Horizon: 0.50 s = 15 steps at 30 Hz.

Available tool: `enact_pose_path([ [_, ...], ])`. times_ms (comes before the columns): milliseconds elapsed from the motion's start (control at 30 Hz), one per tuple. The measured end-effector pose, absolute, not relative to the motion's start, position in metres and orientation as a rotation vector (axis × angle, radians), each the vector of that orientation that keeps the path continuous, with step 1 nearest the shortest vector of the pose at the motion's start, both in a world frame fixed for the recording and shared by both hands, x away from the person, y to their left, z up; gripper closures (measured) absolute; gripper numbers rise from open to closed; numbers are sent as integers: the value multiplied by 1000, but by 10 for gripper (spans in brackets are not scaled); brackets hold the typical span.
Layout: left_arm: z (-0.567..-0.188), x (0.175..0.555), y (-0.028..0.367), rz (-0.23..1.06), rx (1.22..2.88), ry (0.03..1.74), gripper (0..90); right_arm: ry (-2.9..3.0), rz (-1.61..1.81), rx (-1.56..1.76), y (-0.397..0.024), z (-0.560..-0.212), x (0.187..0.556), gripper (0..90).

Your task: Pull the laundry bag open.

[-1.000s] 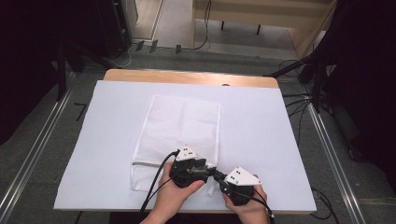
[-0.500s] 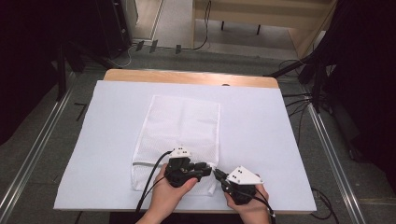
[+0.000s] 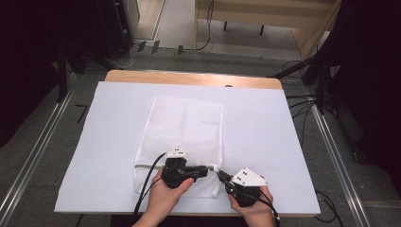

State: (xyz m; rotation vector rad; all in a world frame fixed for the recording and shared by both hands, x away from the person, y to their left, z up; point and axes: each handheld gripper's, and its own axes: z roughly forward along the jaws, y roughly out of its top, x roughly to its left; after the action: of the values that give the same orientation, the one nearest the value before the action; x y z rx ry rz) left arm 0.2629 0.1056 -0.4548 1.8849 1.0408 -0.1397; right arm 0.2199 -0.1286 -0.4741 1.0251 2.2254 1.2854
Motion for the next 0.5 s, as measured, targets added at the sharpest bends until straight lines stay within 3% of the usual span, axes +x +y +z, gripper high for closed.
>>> enact_pose_path([
  [300, -457, 262, 99, -156, 1891, 1015, 784, 2228, 1291, 1018, -128, -474, 219, 889],
  [500, -458, 262, 98, -136, 1917, 1006, 843, 2232, 1299, 1008, -127, -473, 218, 889],
])
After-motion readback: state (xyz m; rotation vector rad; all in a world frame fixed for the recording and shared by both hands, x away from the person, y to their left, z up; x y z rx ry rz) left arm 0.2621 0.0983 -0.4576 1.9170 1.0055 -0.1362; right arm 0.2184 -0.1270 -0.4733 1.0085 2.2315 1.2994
